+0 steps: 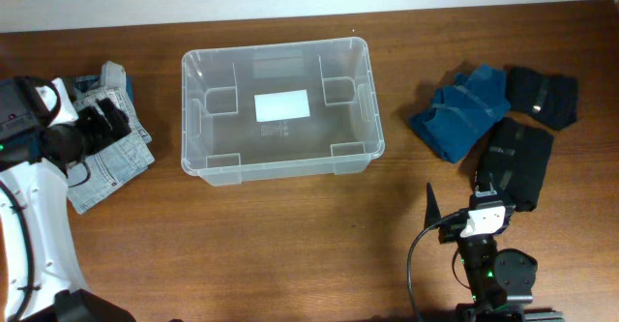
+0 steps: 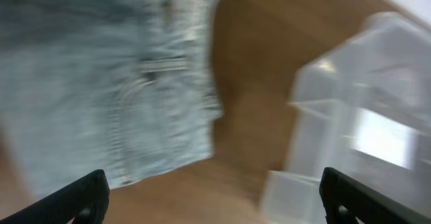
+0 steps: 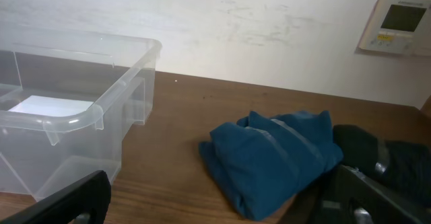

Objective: Pack container
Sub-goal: 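Reach the left gripper to the light-blue jeans and grasp them, then lift the light-blue jeans with the left gripper and lower into bin, then return the left gripper to the dark-blue jeans and grasp them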

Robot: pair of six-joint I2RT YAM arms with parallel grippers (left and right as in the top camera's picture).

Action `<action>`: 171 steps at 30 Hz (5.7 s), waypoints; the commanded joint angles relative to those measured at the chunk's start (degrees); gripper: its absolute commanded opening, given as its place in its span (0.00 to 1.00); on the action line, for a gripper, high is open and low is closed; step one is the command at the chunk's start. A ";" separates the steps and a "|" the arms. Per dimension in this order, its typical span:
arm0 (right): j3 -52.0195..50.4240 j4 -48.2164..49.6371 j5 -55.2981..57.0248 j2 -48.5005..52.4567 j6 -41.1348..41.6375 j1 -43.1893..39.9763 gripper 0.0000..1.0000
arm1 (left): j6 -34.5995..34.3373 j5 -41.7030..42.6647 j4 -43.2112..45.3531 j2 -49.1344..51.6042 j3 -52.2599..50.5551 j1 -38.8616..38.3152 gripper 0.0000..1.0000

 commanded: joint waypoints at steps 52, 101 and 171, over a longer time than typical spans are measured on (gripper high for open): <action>-0.42 -0.20 0.48 -0.37 0.63 0.35 0.98 | 3.82 2.43 -6.01 22.25 16.22 1.51 0.01; -0.42 -0.20 0.48 -0.37 0.63 0.35 0.99 | 3.30 -7.74 -30.47 21.70 40.89 -37.27 0.01; -0.42 -0.20 0.48 -0.37 0.63 0.35 0.98 | 22.38 -13.20 -28.37 53.44 50.25 2.45 0.95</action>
